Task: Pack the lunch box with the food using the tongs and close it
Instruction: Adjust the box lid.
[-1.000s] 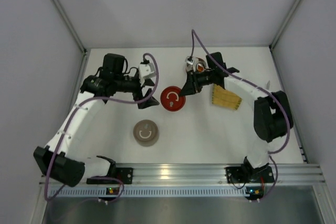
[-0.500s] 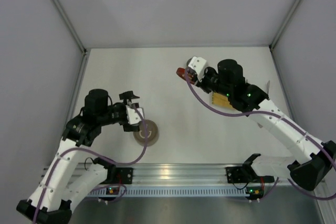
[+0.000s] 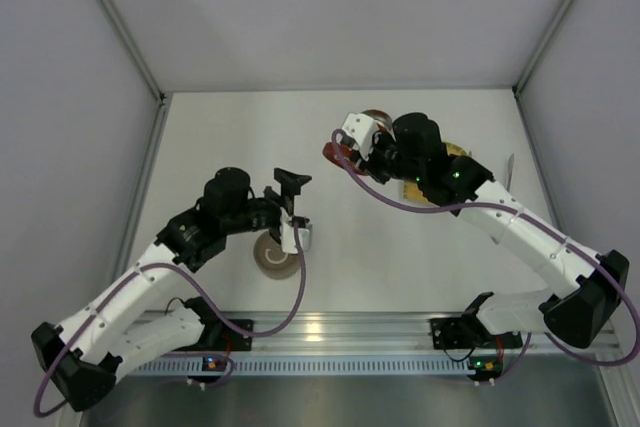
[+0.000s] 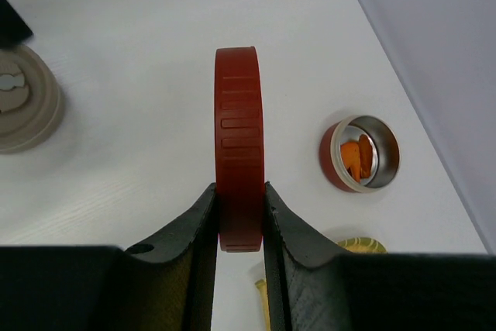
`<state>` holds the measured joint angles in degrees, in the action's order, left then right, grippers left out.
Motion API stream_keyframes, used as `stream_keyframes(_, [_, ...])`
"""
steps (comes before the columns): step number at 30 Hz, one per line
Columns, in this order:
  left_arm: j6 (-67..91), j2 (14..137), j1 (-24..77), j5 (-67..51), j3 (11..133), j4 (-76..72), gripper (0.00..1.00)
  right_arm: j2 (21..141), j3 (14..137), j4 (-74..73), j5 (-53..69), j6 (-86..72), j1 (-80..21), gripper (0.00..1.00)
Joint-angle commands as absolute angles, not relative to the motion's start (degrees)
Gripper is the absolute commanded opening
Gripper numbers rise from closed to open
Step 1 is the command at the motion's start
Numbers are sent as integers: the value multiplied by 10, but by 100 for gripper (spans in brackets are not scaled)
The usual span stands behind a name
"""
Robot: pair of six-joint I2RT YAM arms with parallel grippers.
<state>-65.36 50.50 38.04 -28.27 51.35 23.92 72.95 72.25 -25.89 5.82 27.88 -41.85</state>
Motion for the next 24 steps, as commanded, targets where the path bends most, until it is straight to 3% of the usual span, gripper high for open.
stream_keyframes(1, [-707,527,431,-225,501,140,97,741,773,-254,108,228,-427,0])
stream_keyframes(16, [-715,568,470,-185,479,9,95,750,795,-264,174,174,-435,0])
stream_keyframes(24, [-732,587,470,-176,482,28,95,737,792,-272,186,177,-440,0])
